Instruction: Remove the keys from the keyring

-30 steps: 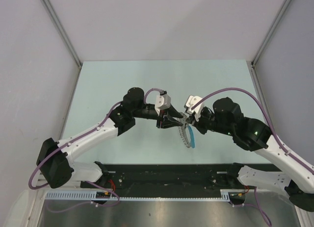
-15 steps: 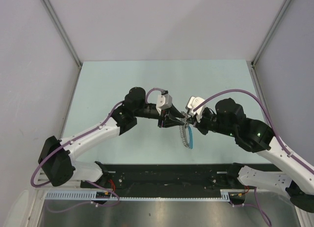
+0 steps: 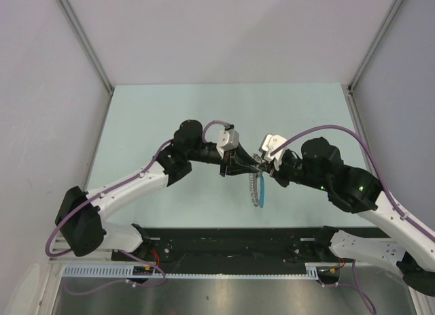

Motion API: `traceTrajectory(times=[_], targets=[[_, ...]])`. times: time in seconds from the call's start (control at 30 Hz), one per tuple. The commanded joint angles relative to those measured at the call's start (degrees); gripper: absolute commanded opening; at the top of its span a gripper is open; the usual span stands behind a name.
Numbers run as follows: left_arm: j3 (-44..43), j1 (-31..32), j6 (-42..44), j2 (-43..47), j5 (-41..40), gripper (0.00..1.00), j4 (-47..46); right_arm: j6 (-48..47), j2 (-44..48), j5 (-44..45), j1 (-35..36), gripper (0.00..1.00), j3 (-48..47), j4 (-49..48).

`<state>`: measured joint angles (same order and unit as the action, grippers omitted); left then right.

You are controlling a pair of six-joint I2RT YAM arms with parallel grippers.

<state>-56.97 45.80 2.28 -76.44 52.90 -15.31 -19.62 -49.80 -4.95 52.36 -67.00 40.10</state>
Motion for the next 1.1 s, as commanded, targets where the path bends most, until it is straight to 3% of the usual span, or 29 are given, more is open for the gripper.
traceTrajectory(times=[0.0, 0.83, 0.93, 1.03, 1.07], targets=[[-0.9, 0.3, -1.0, 2.5, -0.3, 0.3, -2.4, -0.5, 1.1, 0.9, 0.3, 0.0, 0.1, -4.1], [-4.0, 0.3, 1.2, -0.2, -0.3, 0.22, 2.8, -0.4, 1.5, 0.0, 0.3, 0.0, 1.6, -6.1], [-3.9, 0.3, 1.3, -0.3, -0.3, 0.17, 2.4, -0.4, 1.2, -0.1, 0.3, 0.0, 1.9, -6.2], [-3.8, 0.3, 1.9, -0.1, -1.3, 0.0, 2.1, -0.4, 1.4, -0.2, 0.3, 0.0, 2.0, -6.2], [-2.9, 0.3, 2.3, 0.1, -2.9, 0.0, 1.4, -0.4, 1.5, -0.4, 0.3, 0.0, 2.0, -6.3]])
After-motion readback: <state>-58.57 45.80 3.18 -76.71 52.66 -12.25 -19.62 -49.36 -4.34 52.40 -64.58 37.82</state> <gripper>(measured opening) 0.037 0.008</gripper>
